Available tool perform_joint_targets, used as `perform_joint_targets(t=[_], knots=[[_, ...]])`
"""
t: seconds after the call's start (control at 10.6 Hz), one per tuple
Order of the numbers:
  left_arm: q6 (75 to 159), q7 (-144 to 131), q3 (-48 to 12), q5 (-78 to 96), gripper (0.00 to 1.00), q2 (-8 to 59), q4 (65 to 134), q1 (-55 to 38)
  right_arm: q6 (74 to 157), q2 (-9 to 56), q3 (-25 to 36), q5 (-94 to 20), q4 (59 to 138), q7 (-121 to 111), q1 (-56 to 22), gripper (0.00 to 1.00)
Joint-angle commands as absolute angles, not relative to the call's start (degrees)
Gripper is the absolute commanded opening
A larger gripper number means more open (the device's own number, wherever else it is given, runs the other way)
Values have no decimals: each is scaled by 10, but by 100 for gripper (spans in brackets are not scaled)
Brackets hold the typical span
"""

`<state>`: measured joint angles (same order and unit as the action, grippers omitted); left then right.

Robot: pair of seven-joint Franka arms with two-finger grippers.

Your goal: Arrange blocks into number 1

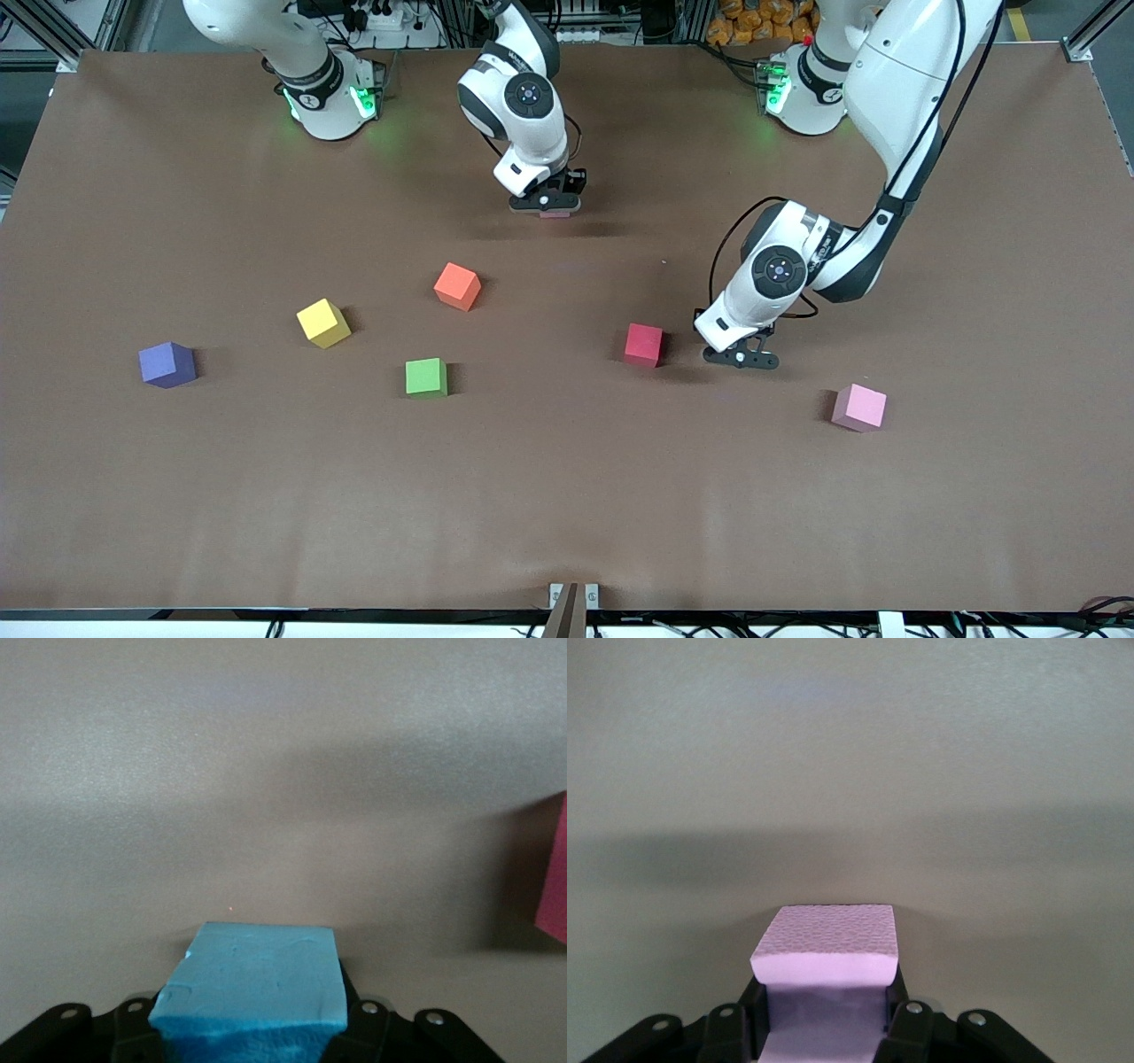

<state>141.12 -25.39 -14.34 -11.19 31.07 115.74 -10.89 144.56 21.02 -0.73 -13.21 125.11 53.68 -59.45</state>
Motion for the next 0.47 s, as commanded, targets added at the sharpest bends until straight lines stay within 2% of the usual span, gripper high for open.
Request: perform_joint_targets(t=[0.0, 0.19, 0.28, 0.38], knots=[[1405, -293, -145, -129, 0, 292, 1157, -107, 1441, 203, -11, -120, 1253, 587, -588, 50], [1390, -315, -146, -129, 0, 262, 1157, -107, 1441, 203, -11, -107, 1253, 587, -588, 58], [1366, -323, -146, -129, 0, 245, 1157, -109, 1441, 203, -11, -93, 1252, 587, -588, 75], [1348, -331, -152, -128, 0, 230, 1157, -109, 1441, 202, -11, -84, 1252, 587, -587, 100]])
